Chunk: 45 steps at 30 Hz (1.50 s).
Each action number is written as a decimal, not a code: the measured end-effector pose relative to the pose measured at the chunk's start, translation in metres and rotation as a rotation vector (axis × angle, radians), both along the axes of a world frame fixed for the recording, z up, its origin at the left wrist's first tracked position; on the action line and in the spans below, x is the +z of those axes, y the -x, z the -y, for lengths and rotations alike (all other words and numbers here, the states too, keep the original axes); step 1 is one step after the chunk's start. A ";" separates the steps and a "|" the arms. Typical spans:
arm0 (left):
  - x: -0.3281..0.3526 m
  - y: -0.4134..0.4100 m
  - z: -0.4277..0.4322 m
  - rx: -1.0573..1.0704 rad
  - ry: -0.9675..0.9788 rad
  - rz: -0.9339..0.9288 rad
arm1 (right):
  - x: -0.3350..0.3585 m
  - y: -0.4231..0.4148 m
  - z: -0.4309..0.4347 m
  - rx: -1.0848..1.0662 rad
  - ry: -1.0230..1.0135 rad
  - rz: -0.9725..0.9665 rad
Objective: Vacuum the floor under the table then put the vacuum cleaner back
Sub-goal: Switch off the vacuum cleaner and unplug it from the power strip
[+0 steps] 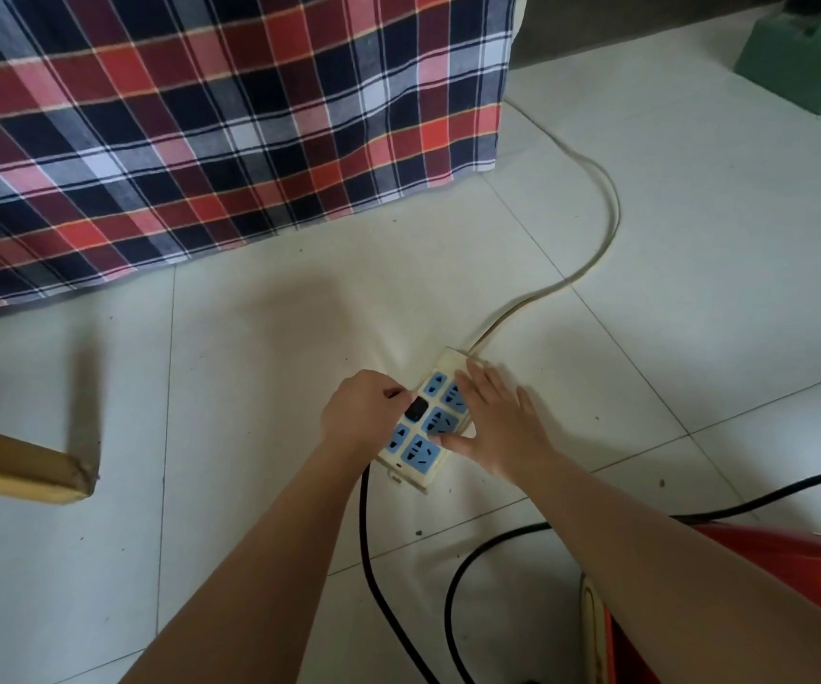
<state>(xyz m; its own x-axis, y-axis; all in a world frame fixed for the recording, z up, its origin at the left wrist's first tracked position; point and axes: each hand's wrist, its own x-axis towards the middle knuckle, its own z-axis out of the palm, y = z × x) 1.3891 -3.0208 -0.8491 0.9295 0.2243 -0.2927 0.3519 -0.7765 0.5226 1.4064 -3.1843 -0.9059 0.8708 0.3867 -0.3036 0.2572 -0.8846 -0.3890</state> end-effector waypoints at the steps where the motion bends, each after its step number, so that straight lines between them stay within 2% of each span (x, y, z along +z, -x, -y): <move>1: 0.000 -0.001 0.000 -0.013 -0.026 0.003 | -0.001 0.000 -0.001 -0.011 -0.012 -0.004; 7: 0.001 -0.003 0.001 -0.115 -0.232 0.005 | -0.007 0.001 -0.001 -0.056 -0.107 -0.018; 10: 0.004 -0.002 0.003 -0.150 -0.260 0.016 | -0.006 0.001 -0.001 -0.068 -0.128 -0.029; 18: 0.007 0.003 0.009 -0.155 -0.204 0.054 | -0.004 0.001 0.000 -0.074 -0.133 -0.036; 23: 0.006 -0.003 0.003 -0.057 -0.117 0.032 | -0.001 0.002 0.000 -0.066 -0.121 -0.053; 29: 0.004 0.003 0.008 -0.129 -0.200 0.047 | 0.000 -0.001 0.000 -0.066 -0.102 -0.056; 33: 0.004 -0.001 0.000 -0.013 -0.049 0.050 | -0.001 0.001 0.000 -0.069 -0.107 -0.056; 38: 0.005 0.002 0.006 -0.079 -0.113 0.043 | -0.001 0.001 0.001 -0.064 -0.119 -0.059; 43: 0.004 -0.002 -0.004 0.076 0.076 0.034 | -0.001 0.001 0.000 -0.064 -0.114 -0.056; 45: 0.007 -0.002 0.000 0.014 0.010 0.030 | 0.000 0.001 -0.001 -0.065 -0.112 -0.063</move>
